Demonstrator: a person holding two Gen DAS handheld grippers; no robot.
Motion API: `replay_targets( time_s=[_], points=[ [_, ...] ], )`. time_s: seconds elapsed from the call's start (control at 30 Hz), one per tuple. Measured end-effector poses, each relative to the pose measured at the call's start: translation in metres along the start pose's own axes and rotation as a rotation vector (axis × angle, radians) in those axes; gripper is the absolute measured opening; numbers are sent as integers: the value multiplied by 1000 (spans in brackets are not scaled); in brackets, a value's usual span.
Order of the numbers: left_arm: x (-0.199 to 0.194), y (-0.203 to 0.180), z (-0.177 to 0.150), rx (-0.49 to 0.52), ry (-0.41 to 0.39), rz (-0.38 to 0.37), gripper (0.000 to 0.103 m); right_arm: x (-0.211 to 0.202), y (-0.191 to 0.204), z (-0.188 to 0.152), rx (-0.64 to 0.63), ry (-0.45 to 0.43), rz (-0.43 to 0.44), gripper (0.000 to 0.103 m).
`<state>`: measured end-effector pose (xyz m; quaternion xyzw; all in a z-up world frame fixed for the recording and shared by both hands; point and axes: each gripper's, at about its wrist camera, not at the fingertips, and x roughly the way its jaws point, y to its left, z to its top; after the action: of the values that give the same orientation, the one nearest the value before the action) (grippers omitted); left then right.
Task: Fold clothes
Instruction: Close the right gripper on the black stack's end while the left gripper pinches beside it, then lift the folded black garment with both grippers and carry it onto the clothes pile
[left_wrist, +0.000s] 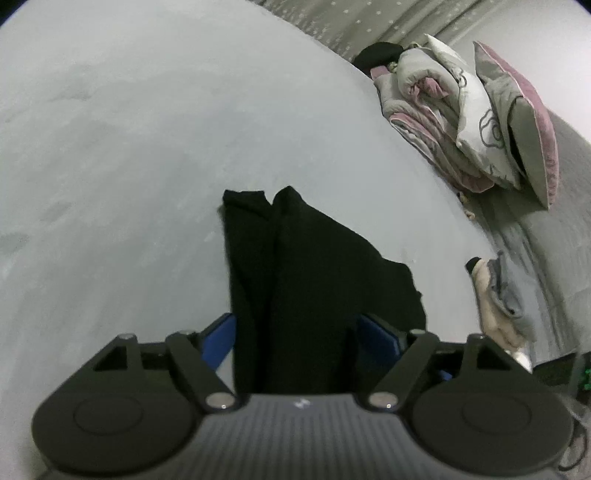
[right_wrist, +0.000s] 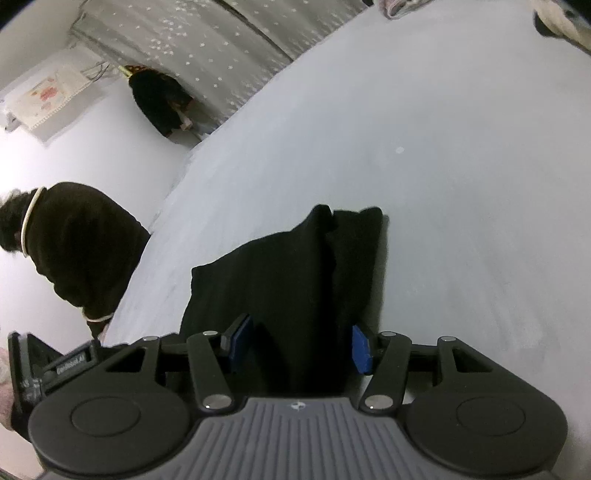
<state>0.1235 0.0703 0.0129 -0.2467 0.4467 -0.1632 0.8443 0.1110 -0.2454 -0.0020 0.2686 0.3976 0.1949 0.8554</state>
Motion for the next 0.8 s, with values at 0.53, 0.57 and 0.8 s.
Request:
replay_targets(
  time_s=[0.53,0.57,0.8],
  points=[
    [-17,-37,-7,170,-147,19,18,-9,71,-7,-522,-147,-255,11],
    [-17,-39,-7,176,-147,20,18,-8,71,-9,-525,-142,-267,11],
    [-25,-46,-8,167,-149,4,17,-30,72,-6,-503,-186,-249,10]
  ],
)
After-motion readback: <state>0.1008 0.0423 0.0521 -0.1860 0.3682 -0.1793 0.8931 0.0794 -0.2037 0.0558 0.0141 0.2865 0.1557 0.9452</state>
